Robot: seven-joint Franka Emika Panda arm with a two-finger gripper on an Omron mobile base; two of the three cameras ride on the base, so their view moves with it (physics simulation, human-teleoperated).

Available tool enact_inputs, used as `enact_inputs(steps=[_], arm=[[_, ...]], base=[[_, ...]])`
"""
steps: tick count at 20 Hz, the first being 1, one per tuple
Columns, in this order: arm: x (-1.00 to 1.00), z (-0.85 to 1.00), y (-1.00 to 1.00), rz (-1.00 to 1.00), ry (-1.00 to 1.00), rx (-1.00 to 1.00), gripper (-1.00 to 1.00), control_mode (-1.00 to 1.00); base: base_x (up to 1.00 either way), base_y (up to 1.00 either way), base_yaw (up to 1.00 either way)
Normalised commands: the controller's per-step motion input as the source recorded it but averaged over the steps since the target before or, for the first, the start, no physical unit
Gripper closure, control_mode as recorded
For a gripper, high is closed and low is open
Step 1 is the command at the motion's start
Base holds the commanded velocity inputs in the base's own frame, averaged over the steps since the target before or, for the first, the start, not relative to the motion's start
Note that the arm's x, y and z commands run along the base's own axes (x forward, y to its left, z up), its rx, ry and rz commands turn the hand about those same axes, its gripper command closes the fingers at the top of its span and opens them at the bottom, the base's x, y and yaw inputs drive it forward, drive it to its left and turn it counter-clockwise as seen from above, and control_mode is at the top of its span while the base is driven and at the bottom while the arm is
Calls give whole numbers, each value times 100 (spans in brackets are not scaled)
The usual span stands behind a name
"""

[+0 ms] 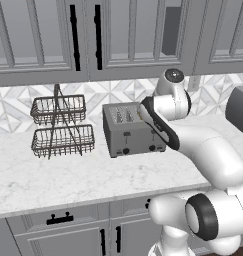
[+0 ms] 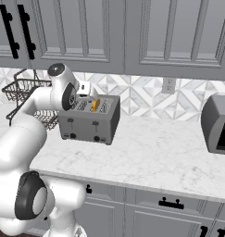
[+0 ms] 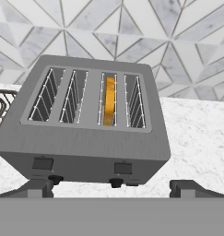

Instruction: Start the toaster. Once the lever pops up, take the bread to the plate on the dining counter.

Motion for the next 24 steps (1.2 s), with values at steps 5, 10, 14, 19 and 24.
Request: enact_inputs(steps=[5,10,14,19,24], arm=[[0,0,0,0,0,0,-100,-100],[0,0,0,0,0,0,-100,-100],[0,0,0,0,0,0,-100,-100],[0,0,0,0,0,0,-100,-100],[0,0,0,0,0,0,-100,-100]], base=[[0,0,0],[0,0,0],[0,0,0],[0,0,0],[0,0,0]])
